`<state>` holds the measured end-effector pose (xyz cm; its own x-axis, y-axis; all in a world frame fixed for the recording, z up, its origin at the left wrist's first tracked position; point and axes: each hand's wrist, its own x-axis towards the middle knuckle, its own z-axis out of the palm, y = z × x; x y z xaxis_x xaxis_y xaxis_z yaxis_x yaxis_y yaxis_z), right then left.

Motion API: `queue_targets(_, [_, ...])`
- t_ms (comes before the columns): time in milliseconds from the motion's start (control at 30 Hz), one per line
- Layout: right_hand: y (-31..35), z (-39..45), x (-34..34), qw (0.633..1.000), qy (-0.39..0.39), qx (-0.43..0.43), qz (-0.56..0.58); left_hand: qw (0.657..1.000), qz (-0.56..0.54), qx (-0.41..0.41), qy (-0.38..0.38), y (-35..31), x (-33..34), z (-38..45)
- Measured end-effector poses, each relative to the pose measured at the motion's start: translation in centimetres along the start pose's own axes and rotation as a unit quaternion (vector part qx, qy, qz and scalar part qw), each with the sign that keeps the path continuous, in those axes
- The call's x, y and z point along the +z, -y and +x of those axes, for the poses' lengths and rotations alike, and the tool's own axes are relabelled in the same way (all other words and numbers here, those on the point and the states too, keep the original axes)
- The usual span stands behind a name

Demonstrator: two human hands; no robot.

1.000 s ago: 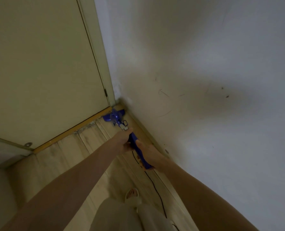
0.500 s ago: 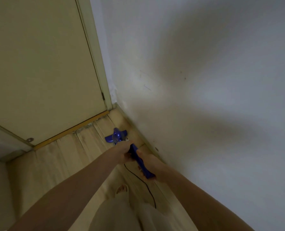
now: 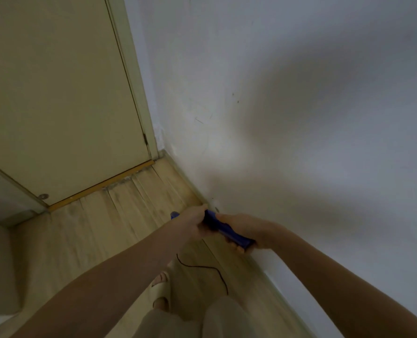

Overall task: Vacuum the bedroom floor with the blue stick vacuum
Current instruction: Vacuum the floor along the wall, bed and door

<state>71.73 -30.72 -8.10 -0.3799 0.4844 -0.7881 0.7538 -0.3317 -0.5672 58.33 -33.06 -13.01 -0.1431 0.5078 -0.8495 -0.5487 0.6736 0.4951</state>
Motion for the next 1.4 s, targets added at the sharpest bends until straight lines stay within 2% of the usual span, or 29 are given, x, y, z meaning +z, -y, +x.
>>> queue_targets(100, [-0.6, -0.3, -0.3, 0.999, -0.018, 0.000, -0.041, 1.000, -0.001, -0.008, 0.006, 0.5, 0.6, 0.0])
queue_targets(233, [-2.1, 1.5, 0.9, 0.999, -0.029, 0.006, -0.043, 1.000, 0.010, -0.022, -0.011, 0.9, 0.1, 0.8])
queue_targets(467, [-2.8, 6.9, 3.8, 0.998, -0.013, -0.012, -0.058, 0.999, -0.017, -0.027, -0.031, 0.9, -2.3, 3.3])
queue_targets(733, [2.6, 12.9, 5.2, 0.999, -0.022, -0.019, -0.045, 0.999, -0.033, -0.008, -0.041, -4.6, -6.2, 8.4])
queue_targets(1033, [11.9, 22.5, 7.0, 0.999, -0.014, 0.007, 0.031, 0.998, -0.010, 0.014, -0.053, -14.2, -12.6, 14.7])
queue_targets(1233, [18.7, 26.3, 9.8, 0.998, -0.005, -0.020, 0.064, 0.997, 0.006, 0.026, -0.069, -20.5, -17.8, 17.0])
queue_targets(1400, [22.0, 27.0, 11.2, 0.998, -0.004, -0.019, 0.061, 0.998, 0.004, 0.027, -0.065, -23.0, -20.5, 17.3])
